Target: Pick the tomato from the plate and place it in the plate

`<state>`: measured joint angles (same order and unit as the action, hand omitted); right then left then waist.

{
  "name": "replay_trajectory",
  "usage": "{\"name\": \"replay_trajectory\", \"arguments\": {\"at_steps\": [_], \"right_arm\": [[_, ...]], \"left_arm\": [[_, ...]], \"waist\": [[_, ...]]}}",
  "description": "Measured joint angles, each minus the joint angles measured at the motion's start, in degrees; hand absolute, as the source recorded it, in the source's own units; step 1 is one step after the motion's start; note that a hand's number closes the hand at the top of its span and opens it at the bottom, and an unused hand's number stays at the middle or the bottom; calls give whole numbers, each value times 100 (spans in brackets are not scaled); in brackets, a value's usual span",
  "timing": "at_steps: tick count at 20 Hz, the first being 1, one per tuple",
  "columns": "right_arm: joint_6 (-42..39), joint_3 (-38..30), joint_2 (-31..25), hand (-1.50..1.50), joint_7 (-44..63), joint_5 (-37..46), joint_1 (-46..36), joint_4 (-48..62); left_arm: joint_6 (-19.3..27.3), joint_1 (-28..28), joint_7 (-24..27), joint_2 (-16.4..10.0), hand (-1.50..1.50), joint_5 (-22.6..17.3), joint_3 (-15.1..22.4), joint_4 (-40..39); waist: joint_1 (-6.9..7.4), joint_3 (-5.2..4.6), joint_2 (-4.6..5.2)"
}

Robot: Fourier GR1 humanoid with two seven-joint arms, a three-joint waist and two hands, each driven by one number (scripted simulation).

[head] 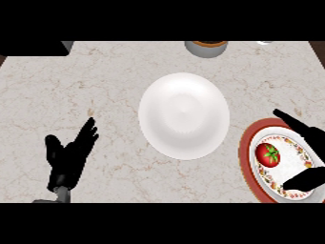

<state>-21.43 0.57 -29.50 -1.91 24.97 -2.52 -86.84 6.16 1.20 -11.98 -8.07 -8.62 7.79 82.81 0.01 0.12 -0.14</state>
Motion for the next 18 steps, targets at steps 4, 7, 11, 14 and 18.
{"name": "replay_trajectory", "arguments": {"at_steps": [4,7,11,14,18], "right_arm": [[74,15,191,-150,-128,412,-158,355],[47,8,318,-150,-222,587,-229,534],[-13,29,444,-150,-314,820,-352,773],[94,276,517,150,-455,1162,-331,922],[329,351,542,150,-814,1528,-517,1180]], "left_arm": [[-60,17,64,65,0,101,-54,-15],[-103,54,176,134,0,154,-88,-19],[-186,59,89,136,0,190,-151,26],[-224,18,42,131,0,177,-214,10],[-266,43,-3,168,0,195,-242,54]], "waist": [[9,4,-4],[10,7,-6],[10,3,-3],[14,-1,-4],[14,-19,-13]]}}
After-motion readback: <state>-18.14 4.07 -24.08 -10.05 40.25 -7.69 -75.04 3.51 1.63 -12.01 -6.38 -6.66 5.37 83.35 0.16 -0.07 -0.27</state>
